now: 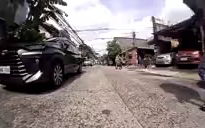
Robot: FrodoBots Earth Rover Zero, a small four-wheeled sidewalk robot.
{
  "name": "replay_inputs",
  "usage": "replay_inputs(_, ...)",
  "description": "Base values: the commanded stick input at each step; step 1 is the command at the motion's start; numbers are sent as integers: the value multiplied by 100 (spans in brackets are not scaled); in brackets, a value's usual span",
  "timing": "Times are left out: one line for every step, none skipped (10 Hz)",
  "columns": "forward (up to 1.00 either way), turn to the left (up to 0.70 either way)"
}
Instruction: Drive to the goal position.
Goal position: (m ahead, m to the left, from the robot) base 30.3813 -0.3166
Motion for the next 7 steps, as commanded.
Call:
replay_inputs(70,13)
replay_inputs(70,18)
replay_inputs(70,0)
replay_inputs(70,0)
replay_inputs(70,0)
replay_inputs(70,0)
replay_inputs(70,0)
